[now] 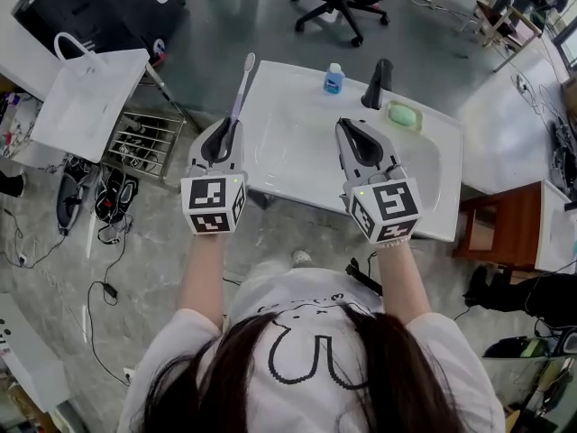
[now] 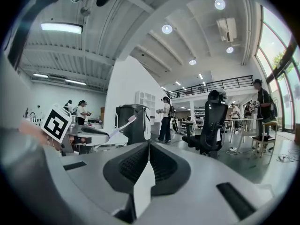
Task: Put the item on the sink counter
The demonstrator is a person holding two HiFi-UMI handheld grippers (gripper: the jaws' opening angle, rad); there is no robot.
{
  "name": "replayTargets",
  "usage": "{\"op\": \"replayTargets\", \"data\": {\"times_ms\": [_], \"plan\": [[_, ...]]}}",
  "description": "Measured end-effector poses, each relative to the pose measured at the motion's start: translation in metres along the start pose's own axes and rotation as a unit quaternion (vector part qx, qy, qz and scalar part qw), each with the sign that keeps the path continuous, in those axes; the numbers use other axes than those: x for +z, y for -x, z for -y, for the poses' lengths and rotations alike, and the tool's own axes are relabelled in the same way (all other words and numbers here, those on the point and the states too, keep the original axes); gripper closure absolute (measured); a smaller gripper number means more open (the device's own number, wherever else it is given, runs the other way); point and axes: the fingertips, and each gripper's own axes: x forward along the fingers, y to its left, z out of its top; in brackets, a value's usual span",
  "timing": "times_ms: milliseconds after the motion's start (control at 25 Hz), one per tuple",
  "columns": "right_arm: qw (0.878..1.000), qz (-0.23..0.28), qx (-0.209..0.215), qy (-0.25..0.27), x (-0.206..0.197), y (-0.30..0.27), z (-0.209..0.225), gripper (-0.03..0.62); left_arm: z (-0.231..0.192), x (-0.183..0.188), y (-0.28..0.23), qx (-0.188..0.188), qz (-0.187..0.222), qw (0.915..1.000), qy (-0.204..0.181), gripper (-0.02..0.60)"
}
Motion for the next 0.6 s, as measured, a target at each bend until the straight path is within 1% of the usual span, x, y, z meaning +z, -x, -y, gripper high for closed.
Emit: {"op": "replayTargets", "data": {"times_ms": [280, 600], "plan": [[0.999, -0.033, -0.002, -0.021, -0.032, -0.020, 0.001, 0.560, -0.008, -0.044, -0.040, -0.017, -0.066, 0.9974, 0.024, 0.517], [0.996, -0.077, -0.013, -0.048, -0.065, -0.054, 0.004, 0.560, -0.020, -0.093, -0.085, -0.036, -0.135, 0.9894, 0.041, 0.517]]}}
